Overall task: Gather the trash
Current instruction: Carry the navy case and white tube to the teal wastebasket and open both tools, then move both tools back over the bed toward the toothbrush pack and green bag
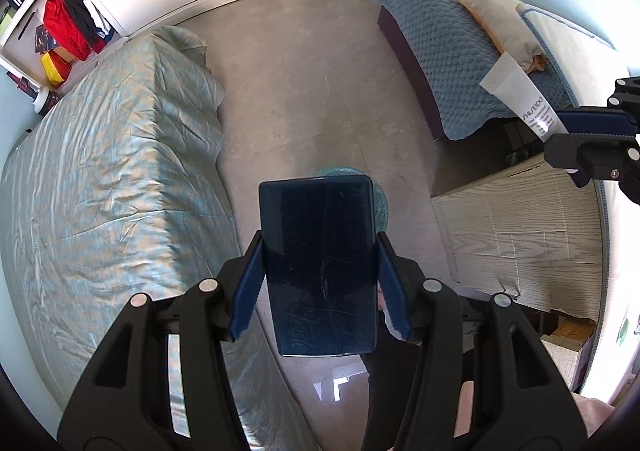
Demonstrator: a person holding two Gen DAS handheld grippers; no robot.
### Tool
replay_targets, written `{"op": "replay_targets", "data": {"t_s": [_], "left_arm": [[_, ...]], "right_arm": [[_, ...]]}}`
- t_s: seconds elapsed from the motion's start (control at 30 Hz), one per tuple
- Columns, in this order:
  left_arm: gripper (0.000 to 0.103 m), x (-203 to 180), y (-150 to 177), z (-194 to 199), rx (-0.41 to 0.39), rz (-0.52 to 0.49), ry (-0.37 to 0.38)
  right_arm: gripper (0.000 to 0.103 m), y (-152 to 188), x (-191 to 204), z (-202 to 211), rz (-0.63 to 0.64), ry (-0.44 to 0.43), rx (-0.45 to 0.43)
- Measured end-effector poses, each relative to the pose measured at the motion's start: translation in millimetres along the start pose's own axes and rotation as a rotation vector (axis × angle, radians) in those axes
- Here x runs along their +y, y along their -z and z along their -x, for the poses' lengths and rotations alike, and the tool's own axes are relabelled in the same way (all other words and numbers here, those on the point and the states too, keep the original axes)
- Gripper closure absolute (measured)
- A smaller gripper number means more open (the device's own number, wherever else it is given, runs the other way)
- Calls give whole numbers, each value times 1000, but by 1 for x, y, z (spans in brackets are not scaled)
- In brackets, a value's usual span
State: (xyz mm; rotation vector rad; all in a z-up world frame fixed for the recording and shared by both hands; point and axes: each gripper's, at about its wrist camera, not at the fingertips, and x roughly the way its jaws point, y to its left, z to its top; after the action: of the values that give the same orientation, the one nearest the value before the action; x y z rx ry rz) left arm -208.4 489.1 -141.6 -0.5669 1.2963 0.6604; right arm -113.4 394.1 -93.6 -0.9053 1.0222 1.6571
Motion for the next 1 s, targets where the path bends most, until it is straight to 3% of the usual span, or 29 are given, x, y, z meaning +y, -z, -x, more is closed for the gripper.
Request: {"op": "replay_targets", "data": {"t_s": [0.47,0.5,0.57,0.6,0.77,1.0], "left_arm": [[52,2,-8,-13,19,0,17],[52,2,-10,-15,23,-3,22],[48,1,-14,-21,38,-18,12],[37,1,-16,-24,44,-15,-18],[20,4,-22,-29,51,-15,-53],[20,2,-23,-28,57,-27,-55]], "right_arm": [[89,-19,4,-19,21,-25,31],[86,-20,2,-19,20,-22,27],[64,-19,-2,-16,12,-14,10],[52,-20,-5,-11,8,2,-9],[51,-22,-23,-2,-23,15,-17],[49,-12,-33,3,-44,33,-12]]}}
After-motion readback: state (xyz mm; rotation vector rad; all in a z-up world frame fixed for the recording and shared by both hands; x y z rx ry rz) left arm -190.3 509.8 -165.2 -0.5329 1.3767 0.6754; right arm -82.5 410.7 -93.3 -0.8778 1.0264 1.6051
